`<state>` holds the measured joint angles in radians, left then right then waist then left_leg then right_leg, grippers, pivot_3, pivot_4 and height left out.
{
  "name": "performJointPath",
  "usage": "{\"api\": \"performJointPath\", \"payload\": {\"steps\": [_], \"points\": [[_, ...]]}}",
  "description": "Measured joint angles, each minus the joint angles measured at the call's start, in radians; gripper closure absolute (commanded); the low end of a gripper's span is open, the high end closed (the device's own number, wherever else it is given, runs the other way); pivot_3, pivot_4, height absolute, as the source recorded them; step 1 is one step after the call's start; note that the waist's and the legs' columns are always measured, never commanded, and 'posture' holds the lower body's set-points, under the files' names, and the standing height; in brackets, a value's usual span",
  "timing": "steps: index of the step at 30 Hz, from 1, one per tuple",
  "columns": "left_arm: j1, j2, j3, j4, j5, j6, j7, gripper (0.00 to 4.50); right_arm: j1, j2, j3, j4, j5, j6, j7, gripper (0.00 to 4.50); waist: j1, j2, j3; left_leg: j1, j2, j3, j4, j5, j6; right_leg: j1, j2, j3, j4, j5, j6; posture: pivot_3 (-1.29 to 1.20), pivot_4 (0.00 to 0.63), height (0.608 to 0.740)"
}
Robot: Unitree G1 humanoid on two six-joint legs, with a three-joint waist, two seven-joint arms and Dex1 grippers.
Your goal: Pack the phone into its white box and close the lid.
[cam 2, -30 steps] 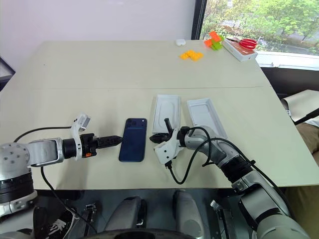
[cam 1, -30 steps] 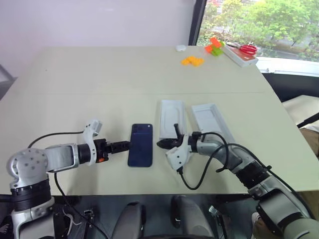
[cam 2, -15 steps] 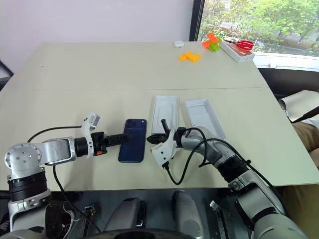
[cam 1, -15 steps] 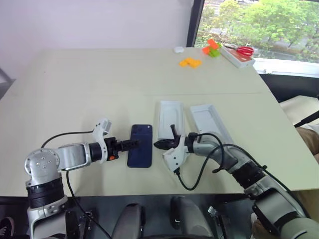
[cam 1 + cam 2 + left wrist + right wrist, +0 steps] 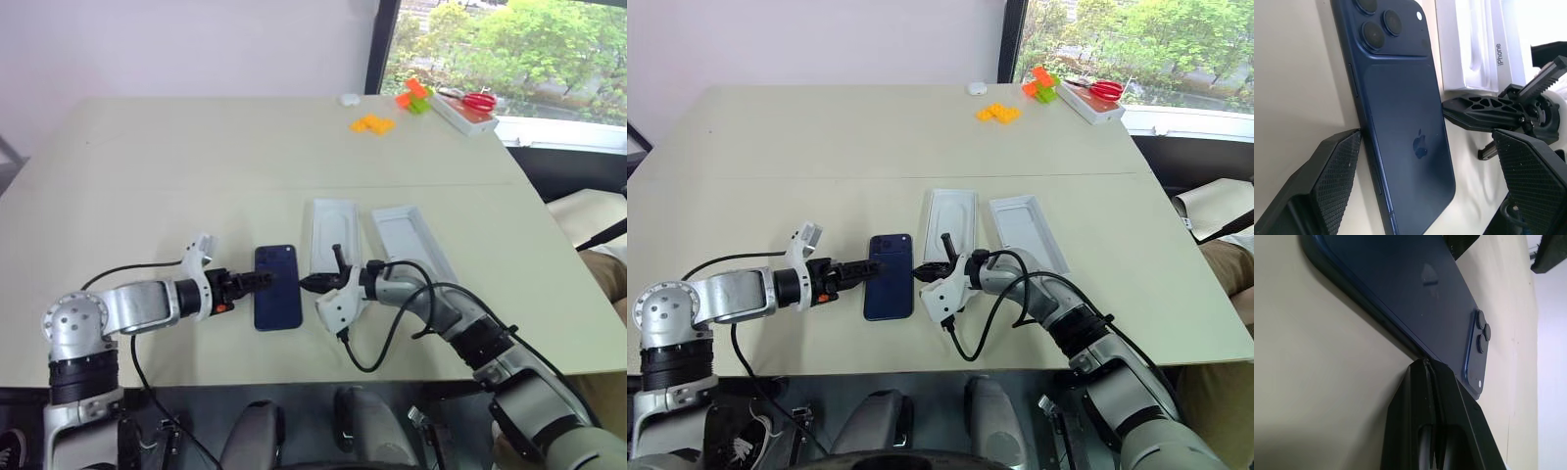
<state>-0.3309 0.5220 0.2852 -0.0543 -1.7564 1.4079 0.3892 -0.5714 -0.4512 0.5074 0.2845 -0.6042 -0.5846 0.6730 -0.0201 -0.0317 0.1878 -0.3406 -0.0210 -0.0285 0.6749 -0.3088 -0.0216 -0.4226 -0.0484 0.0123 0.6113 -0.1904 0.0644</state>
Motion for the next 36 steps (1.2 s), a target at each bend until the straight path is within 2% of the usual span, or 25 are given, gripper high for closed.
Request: {"api": "performJointPath", "payload": {"steps": [4, 7, 10, 20, 23, 30, 31, 36], "points": [[0.004, 0.034, -0.124, -0.040, -0.165, -0.105, 0.017, 0.00, -0.008, 0.011, 0.003, 0.002, -0.002, -0.003, -0.001, 4.43, -0.003, -0.001, 0.000, 0.000, 0.000, 0.001, -0.001, 0.000, 0.000, 0.000, 0.001, 0.000, -0.001, 0.000, 0.000, 0.00, 0.150, 0.740], [0.005, 0.043, -0.147, -0.067, -0.182, -0.143, -0.014, 0.00, -0.008, 0.018, 0.006, 0.002, -0.001, -0.003, -0.005, 4.43, -0.006, -0.002, 0.000, 0.001, 0.000, 0.001, -0.008, 0.002, -0.003, -0.002, 0.002, 0.001, -0.001, -0.001, -0.002, 0.00, 0.150, 0.740], [0.011, 0.109, -0.180, -0.080, -0.195, -0.175, -0.015, 0.00, -0.008, 0.022, 0.008, 0.002, -0.001, -0.002, -0.010, 4.43, -0.013, -0.002, 0.000, 0.002, 0.000, 0.000, -0.010, 0.002, -0.004, -0.003, 0.004, 0.000, 0.000, -0.003, -0.006, 0.00, 0.150, 0.740], [0.069, 0.187, -0.257, -0.078, -0.195, -0.239, -0.015, 0.00, -0.011, 0.021, 0.010, 0.007, 0.000, -0.004, -0.018, 4.43, -0.020, -0.003, 0.001, 0.001, 0.000, 0.000, -0.010, 0.002, -0.004, -0.004, 0.002, 0.000, -0.001, -0.006, -0.004, 0.00, 0.150, 0.740], [0.071, 0.188, -0.268, -0.078, -0.195, -0.265, -0.014, 0.75, -0.011, 0.021, 0.010, 0.007, 0.000, -0.004, -0.019, 4.50, -0.020, -0.003, 0.001, 0.001, 0.000, 0.000, -0.010, 0.002, -0.004, -0.004, 0.002, 0.000, -0.001, -0.006, -0.004, 0.00, 0.150, 0.740], [0.100, 0.218, -0.272, -0.076, -0.202, -0.292, -0.020, 4.20, -0.010, 0.018, 0.008, 0.006, 0.000, -0.001, -0.021, 4.50, -0.021, -0.003, 0.001, 0.001, 0.000, 0.000, -0.010, 0.002, -0.003, -0.004, 0.002, 0.000, -0.001, -0.006, -0.003, 0.00, 0.150, 0.740], [0.099, 0.217, -0.268, -0.083, -0.220, -0.301, -0.037, 4.49, -0.009, 0.010, 0.002, 0.007, 0.000, 0.003, -0.025, 4.50, -0.020, -0.003, 0.001, 0.001, 0.000, 0.000, -0.010, 0.002, -0.003, -0.004, 0.002, 0.000, -0.001, -0.006, -0.003, 0.00, 0.150, 0.740], [0.114, 0.236, -0.268, -0.091, -0.216, -0.309, -0.066, 4.49, -0.003, 0.006, 0.001, 0.004, 0.024, 0.006, -0.021, 4.50, -0.021, -0.003, 0.001, 0.000, 0.000, 0.000, -0.010, 0.002, -0.003, -0.004, 0.002, 0.000, -0.001, -0.007, -0.004, 0.00, 0.150, 0.740]]}}
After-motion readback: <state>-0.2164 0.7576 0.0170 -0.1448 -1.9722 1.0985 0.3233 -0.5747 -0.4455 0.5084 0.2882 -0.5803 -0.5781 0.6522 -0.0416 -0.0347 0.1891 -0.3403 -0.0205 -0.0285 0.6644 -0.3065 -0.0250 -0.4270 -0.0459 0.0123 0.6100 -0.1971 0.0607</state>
